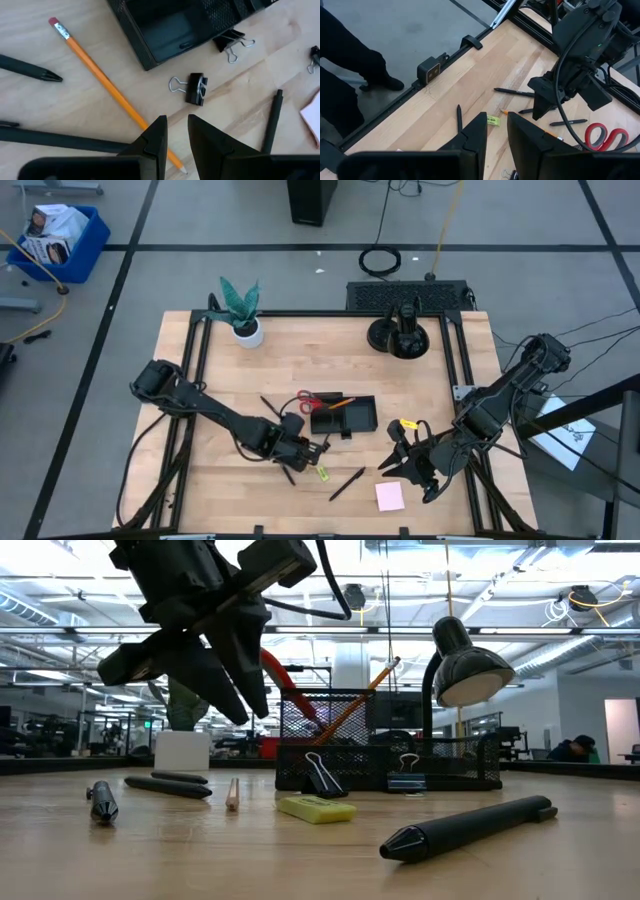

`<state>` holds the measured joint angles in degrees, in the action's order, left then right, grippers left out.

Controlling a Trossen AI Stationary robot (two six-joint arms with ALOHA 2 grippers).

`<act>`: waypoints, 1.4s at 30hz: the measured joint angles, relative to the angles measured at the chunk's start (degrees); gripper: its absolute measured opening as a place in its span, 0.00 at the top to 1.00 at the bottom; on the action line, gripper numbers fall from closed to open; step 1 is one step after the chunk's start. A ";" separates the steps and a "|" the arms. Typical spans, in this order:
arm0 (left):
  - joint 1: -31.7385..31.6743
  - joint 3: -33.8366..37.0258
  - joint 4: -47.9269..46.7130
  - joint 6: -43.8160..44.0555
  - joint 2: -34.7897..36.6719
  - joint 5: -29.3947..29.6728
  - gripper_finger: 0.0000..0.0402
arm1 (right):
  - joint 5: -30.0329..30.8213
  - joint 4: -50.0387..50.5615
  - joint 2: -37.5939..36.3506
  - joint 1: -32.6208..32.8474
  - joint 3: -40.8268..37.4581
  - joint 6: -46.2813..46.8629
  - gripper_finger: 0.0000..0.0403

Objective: Pick and place office supplies into organizer
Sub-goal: Put the yellow pencil into the black desk organizer

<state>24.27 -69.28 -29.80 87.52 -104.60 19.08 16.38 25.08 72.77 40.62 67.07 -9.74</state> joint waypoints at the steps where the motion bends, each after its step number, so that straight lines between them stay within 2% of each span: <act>1: 0.00 0.00 0.00 -0.06 0.00 -0.35 0.80 | 0.00 0.00 0.00 -0.01 0.00 0.02 0.83; 13: 0.02 0.00 -0.03 0.16 -0.34 -3.98 0.80 | 0.00 0.00 -0.02 0.00 0.00 0.04 0.83; 42: 0.24 1.14 -0.40 -0.01 -0.83 -4.04 0.80 | -0.02 -0.44 0.00 0.00 0.00 0.09 0.83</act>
<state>24.51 -68.13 -30.21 87.51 -105.43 15.04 16.36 24.64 72.77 40.62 67.07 -9.65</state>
